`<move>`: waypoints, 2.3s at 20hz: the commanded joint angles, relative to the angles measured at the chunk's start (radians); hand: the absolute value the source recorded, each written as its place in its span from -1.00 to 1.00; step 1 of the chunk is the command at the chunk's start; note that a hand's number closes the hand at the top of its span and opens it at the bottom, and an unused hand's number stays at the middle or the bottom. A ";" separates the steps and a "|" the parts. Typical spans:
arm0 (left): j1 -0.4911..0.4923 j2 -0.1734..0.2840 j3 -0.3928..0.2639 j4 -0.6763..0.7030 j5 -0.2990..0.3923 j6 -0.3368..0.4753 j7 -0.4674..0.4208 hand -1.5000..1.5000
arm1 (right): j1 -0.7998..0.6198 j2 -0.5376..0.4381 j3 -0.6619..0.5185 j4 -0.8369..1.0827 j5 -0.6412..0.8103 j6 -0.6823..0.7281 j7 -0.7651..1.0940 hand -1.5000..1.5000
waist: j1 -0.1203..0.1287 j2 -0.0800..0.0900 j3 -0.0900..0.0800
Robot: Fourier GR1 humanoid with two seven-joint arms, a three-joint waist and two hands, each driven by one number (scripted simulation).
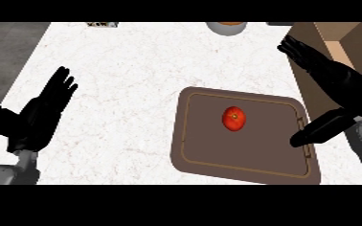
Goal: Pick the tomato from the tray and place it in the cardboard box
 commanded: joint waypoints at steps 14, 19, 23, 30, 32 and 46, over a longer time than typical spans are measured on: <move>0.071 0.044 0.095 -0.052 0.041 -0.074 0.025 0.00 | -0.181 -0.098 0.353 -0.133 0.580 0.112 0.363 -1.00 | -0.022 -0.006 -0.001; 0.097 -0.025 0.072 -0.001 -0.019 -0.082 -0.033 0.00 | -0.184 -0.033 0.338 -0.134 0.557 0.246 0.478 -1.00 | -0.033 -0.006 -0.001; -0.014 -0.042 0.093 0.010 -0.023 -0.067 0.063 0.00 | -0.215 0.000 0.335 -0.050 0.639 0.273 0.444 -1.00 | -0.033 -0.004 -0.001; 0.109 -0.060 0.135 -0.072 -0.060 -0.106 0.046 0.00 | -0.192 0.067 0.321 -0.030 0.754 0.296 0.460 -1.00 | -0.030 -0.005 -0.001; 0.045 -0.076 0.138 -0.054 -0.085 -0.087 0.072 0.00 | -0.168 0.084 0.328 -0.044 0.792 0.275 0.430 -1.00 | -0.033 -0.005 -0.001; 0.016 -0.144 0.204 -0.069 -0.140 -0.122 0.138 0.00 | -0.169 0.135 0.276 0.041 0.962 0.246 0.244 -1.00 | -0.033 -0.004 -0.001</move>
